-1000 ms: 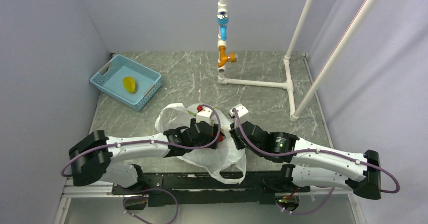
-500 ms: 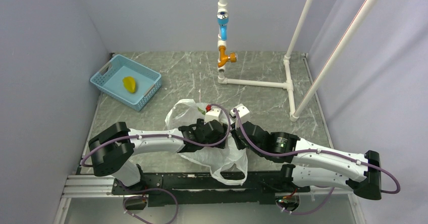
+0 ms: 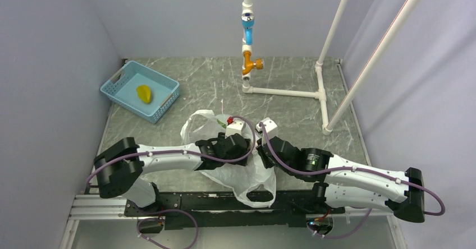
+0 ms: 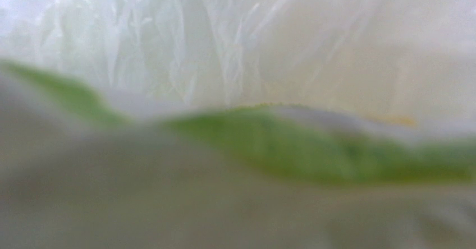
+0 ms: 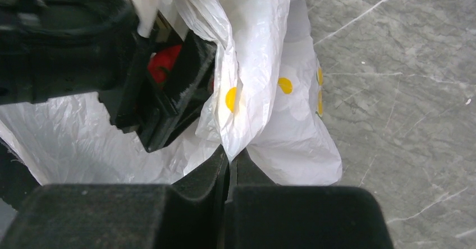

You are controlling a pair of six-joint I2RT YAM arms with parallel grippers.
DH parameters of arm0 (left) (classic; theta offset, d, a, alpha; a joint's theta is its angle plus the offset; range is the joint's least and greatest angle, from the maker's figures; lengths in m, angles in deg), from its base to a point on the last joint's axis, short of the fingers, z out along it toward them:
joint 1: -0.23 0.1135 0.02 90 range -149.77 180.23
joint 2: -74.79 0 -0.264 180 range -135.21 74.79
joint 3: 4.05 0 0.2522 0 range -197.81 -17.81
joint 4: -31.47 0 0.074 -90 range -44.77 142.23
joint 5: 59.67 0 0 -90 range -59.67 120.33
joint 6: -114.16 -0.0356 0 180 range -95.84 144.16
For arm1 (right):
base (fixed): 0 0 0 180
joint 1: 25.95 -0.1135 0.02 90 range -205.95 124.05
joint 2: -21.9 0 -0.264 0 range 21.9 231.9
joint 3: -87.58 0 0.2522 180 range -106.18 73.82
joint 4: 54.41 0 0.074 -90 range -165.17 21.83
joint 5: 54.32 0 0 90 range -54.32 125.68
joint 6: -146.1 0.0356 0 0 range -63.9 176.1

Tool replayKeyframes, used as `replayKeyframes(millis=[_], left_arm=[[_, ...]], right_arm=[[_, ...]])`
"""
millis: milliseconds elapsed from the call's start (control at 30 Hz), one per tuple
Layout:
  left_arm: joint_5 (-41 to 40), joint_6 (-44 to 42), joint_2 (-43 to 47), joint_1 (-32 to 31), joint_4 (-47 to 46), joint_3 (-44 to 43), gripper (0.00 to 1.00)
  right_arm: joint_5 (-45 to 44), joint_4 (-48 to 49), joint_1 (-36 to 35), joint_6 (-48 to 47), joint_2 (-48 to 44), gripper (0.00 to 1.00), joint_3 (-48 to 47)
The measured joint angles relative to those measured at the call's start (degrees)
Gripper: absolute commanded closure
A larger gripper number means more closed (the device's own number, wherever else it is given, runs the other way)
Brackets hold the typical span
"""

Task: Take the fake fruits out of the plastic bag
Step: Take out the fake fruit from the plastic bag.

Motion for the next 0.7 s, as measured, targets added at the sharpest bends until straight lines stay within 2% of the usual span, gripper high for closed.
replayKeyframes(millis=[233,467,700], left_arm=[[0.0,-1.5,9.9,0.0,3.0,0.6,0.69],[1.9,-2.4,23.3,0.0,3.8,1.9,0.69],[5.5,-3.8,33.7,0.0,8.9,2.8,0.7]], right_arm=[[0.8,0.6,0.0,0.1,0.0,1.0,0.5],[1.3,1.1,0.0,0.1,1.5,1.0,0.8],[1.7,3.2,0.0,0.1,1.7,1.0,0.8]])
